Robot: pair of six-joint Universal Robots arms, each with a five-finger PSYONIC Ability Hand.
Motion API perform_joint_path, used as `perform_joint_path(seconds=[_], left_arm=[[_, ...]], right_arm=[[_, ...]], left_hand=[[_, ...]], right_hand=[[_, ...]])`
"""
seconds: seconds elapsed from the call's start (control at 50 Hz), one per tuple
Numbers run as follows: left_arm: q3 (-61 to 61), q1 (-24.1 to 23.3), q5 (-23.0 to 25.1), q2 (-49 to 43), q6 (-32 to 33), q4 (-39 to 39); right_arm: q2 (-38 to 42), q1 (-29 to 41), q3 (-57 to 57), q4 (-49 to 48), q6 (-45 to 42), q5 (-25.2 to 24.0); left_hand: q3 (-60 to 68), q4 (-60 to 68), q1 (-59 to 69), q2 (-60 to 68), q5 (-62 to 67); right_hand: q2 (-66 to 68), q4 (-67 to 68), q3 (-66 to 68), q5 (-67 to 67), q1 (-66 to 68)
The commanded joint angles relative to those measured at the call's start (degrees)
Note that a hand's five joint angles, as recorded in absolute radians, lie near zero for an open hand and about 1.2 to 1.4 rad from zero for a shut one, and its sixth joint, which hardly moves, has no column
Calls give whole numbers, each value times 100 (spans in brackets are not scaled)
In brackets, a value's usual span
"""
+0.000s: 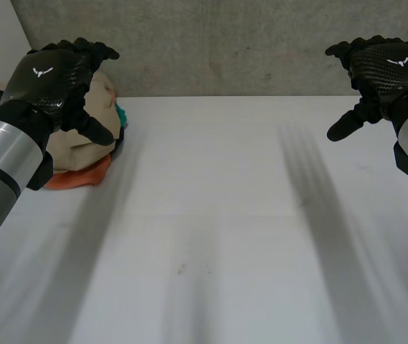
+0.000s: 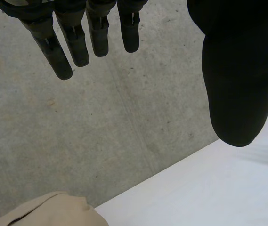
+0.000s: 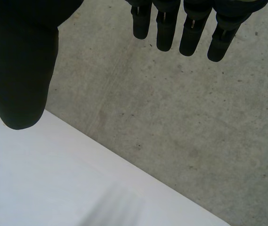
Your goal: Fold the laundry.
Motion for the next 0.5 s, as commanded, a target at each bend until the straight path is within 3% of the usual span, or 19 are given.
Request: perform_joint_path(seconds=[0.02, 0.3, 0.38, 0.46, 0.5], left_arm=[[2, 5, -46, 29, 19, 0], [291, 118, -37, -6, 116, 149], [660, 619, -37, -619, 467, 439], [1195, 1295, 25, -1681, 1238, 624], [1433, 1419, 34, -2087, 1521, 651]], right_arm=[[4, -4, 24, 0, -9, -3], [31, -4, 15, 0, 0, -3], [39, -4, 24, 0, 0, -12], [48, -4, 33, 0, 0, -12], [48, -4, 33, 0, 0, -12]], left_hand=[[-456, -470, -459, -471, -457], [-473, -487, -476, -488, -474], [-490, -504, -493, -504, -490], [-506, -521, -510, -521, -507], [-506, -521, -510, -521, -507]], right_hand=[[-550, -594, -578, -570, -414], [-550, -594, -578, -570, -414], [-550, -594, -578, -570, -414], [-550, -594, -578, -570, -414], [-550, -594, -578, -570, -414]])
